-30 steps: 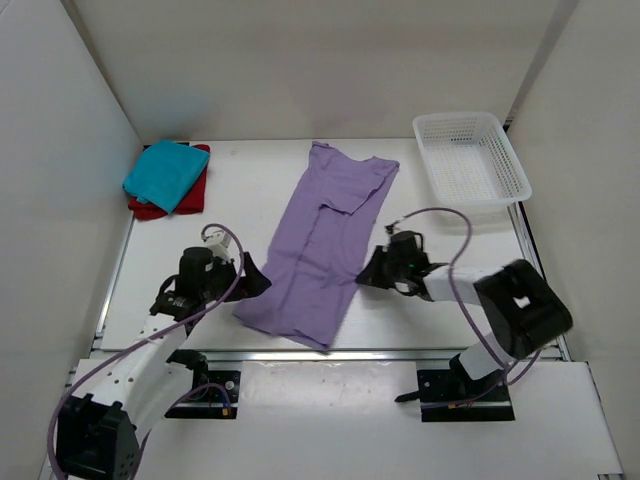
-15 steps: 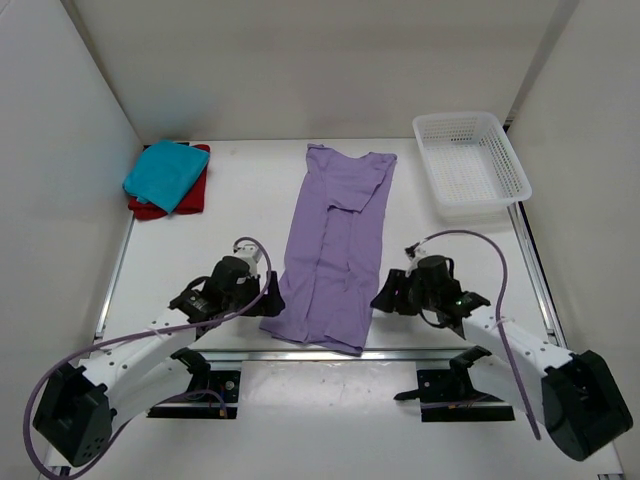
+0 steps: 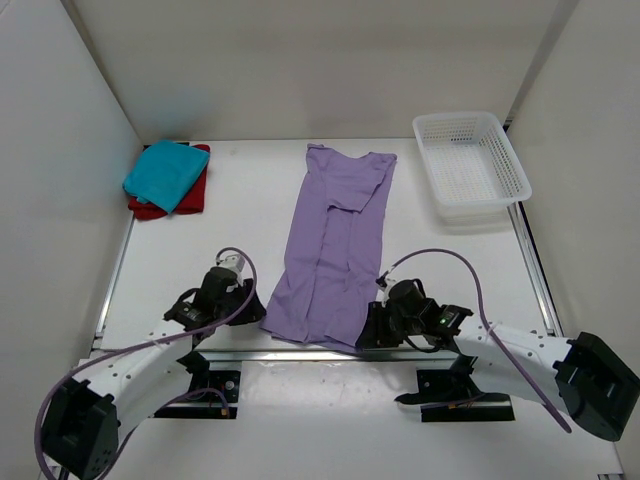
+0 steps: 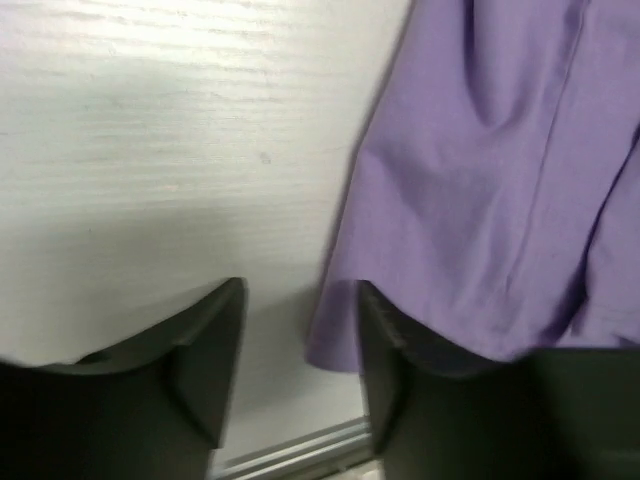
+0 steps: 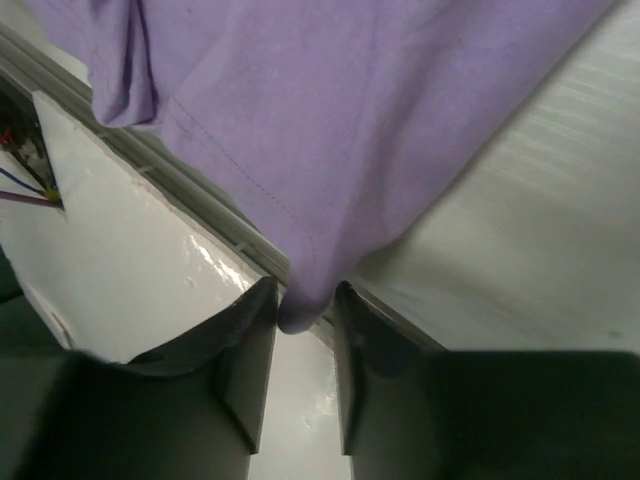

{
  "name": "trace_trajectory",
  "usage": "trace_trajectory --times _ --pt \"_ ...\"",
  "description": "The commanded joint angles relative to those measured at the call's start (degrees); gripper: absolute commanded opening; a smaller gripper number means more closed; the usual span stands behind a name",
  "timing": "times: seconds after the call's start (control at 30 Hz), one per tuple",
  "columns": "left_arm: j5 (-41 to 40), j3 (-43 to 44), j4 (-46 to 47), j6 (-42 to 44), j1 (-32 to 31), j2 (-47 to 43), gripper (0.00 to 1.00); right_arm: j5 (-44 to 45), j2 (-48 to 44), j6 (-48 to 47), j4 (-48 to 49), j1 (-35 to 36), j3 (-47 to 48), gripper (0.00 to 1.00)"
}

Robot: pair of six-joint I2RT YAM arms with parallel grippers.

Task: Fold and stack the t-shirts
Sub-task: Rotate the tshirt 90 degrees, then grab the bottom of the folded rectangular tshirt with both arms

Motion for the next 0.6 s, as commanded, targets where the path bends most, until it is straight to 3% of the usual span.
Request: trace_trajectory --times 0.0,0.07,0.17,0.33,0.37,0.43,0.47,0.57 --pt "4.68 -1.48 2.34 0.14 2.77 -2.11 0.54 0.11 0.37 3.18 5.12 1.16 -1.33 0.26" --pt "4.41 -0.60 1.81 0.75 0.50 0.43 0.41 0.20 1.33 3.45 6.36 1.08 -1.77 0.19" --pt "5.02 -0.07 2.69 1.37 -1.70 5.45 0.38 0.99 2.21 2.57 6.10 1.25 0.42 0.18" --pt "7.23 -0.42 3.92 0.58 -2.15 5.37 0.37 1.43 1.87 2.48 6.71 0.99 -0.01 0.10" --pt "7.92 -0.77 4.09 0.49 -2.14 5.11 0.48 1.51 1.52 2.65 6.88 0.82 0.07 0.12" --pt "9.85 -1.21 4.53 0.23 -1.44 5.01 0.98 1.43 1.17 2.39 6.45 0.55 -0.37 0.19" --pt "10.04 -1.21 4.71 0.23 -1.27 4.84 0.98 1.25 1.08 2.48 6.27 0.38 -0.45 0.23" --pt "10.48 -1.21 5.94 -0.82 -3.02 6.85 0.99 1.25 1.07 2.39 6.27 0.46 -0.45 0.24"
